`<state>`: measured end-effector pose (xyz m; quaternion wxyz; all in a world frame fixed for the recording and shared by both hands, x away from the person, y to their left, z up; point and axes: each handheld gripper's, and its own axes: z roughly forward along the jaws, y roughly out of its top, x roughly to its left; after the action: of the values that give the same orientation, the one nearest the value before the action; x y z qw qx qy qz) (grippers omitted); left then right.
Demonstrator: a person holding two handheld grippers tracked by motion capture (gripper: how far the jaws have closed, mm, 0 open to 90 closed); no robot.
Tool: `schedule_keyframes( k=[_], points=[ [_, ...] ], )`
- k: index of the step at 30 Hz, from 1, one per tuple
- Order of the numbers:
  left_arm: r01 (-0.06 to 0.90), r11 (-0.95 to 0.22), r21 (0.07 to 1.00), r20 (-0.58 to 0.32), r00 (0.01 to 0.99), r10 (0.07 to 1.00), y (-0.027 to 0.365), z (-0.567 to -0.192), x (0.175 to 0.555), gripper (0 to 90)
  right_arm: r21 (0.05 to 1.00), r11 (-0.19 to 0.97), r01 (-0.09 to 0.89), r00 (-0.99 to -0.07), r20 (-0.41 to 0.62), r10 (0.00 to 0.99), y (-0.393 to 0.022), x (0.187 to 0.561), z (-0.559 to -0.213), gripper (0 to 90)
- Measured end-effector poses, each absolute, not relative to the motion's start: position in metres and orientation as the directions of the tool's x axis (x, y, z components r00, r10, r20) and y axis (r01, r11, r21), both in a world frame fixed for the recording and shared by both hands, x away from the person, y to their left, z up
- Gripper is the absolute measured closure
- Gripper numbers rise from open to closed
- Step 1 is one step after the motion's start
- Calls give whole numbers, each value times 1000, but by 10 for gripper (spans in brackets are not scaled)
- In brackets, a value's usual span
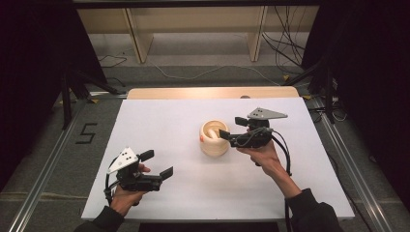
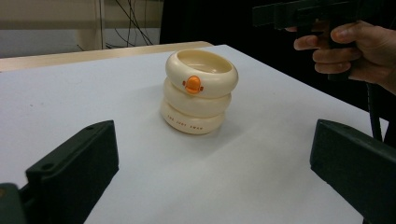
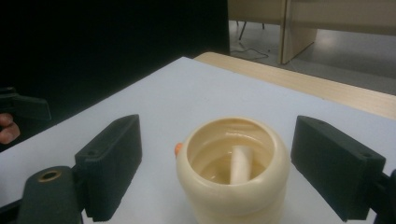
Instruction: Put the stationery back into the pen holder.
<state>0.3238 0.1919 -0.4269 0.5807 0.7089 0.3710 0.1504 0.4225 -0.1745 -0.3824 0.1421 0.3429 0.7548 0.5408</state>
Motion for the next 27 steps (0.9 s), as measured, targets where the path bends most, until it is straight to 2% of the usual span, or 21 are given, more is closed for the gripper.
schedule_keyframes(
  k=[9, 27],
  points=[
    [356, -57, 933, -219, 684, 696, 191, -428, 324, 4, 916, 209, 343, -727, 118, 676, -181, 410, -386, 167],
    [375, -84, 923, -220, 694, 685, 189, -430, 326, 4, 912, 198, 358, -718, 133, 683, -200, 392, -399, 166]
  ],
)
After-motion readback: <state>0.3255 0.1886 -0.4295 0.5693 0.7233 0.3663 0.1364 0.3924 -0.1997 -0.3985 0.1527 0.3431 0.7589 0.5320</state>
